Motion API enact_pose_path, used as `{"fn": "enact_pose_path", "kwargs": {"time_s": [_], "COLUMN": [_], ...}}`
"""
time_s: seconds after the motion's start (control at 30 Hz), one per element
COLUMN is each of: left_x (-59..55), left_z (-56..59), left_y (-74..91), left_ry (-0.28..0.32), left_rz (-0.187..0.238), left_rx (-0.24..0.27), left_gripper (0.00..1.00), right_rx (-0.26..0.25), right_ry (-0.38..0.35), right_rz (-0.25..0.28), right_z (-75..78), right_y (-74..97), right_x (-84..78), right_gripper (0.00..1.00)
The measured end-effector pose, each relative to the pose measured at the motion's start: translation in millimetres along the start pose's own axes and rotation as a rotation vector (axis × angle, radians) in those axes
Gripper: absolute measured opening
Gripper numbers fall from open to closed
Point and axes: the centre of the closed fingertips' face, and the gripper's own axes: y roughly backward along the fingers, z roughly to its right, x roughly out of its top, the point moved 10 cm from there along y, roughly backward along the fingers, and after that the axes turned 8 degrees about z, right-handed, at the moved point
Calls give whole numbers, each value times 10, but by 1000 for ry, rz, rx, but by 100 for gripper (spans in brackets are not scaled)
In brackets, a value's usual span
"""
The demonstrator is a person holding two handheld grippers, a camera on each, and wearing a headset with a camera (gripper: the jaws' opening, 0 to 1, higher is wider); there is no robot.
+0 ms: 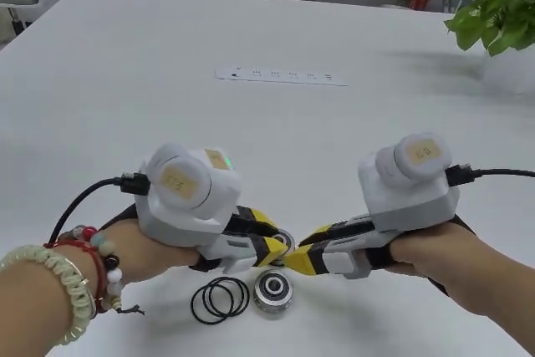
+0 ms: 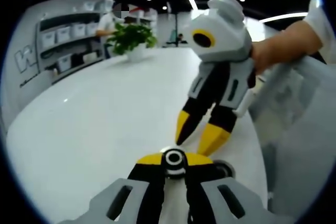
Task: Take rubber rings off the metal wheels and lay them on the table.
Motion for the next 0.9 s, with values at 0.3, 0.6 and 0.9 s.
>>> {"fn": "enact_pose_path", "kwargs": {"time_s": [0.3,0.6,0.9], "left_x": [-1,2,1], "left_z": [2,11,8], "left_y": [14,13,15], "left_ry": [-7,-28,-10], "left_rz": [-4,-8,-8], "left_rx": [-17,-14,-8], "left_gripper": [15,15,14], "right_rx": [17,14,15], "right_ry": [33,67,204], "right_rz": [-7,3,3], "right_z": [-18,-8,-10], "right_y": [-26,-56,-69], "right_x": [-10,-44,-60], "right_gripper": [22,20,13]}}
